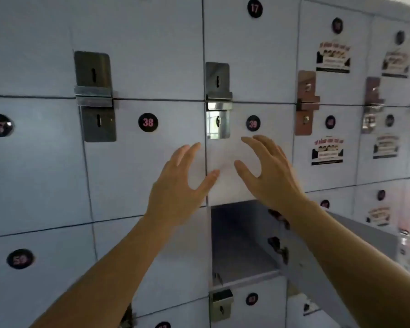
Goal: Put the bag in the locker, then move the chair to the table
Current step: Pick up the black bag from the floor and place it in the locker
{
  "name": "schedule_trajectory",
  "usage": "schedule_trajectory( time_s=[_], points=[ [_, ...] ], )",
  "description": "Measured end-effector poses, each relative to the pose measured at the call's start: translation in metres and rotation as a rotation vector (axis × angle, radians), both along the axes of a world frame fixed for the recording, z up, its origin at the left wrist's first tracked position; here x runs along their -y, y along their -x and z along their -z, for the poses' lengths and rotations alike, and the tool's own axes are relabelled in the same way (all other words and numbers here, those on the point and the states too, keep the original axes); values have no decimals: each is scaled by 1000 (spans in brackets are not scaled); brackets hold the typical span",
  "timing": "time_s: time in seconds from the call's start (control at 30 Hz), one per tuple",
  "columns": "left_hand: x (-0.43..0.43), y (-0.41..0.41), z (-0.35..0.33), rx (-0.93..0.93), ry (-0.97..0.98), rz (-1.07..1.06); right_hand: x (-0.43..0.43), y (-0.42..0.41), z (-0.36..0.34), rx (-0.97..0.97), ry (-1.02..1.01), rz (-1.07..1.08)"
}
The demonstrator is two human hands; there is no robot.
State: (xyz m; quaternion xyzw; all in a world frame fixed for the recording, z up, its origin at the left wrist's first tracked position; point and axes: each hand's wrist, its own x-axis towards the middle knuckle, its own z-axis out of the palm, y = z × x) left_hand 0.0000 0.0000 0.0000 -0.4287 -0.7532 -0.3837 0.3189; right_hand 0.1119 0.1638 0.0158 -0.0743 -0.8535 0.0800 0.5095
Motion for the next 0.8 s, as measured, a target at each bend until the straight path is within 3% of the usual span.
schedule_trajectory(
  time_s=[0.4, 0.57, 0.8],
  points=[
    [-139, -125, 84, 111, 57, 612, -74, -185, 86, 84, 170, 518],
    [-171, -205, 133, 165, 130, 725, -80, -272, 129, 96, 252, 632],
    [-219, -317, 200, 307, 213, 788, -120, -398, 207, 107, 414, 632]
  ],
)
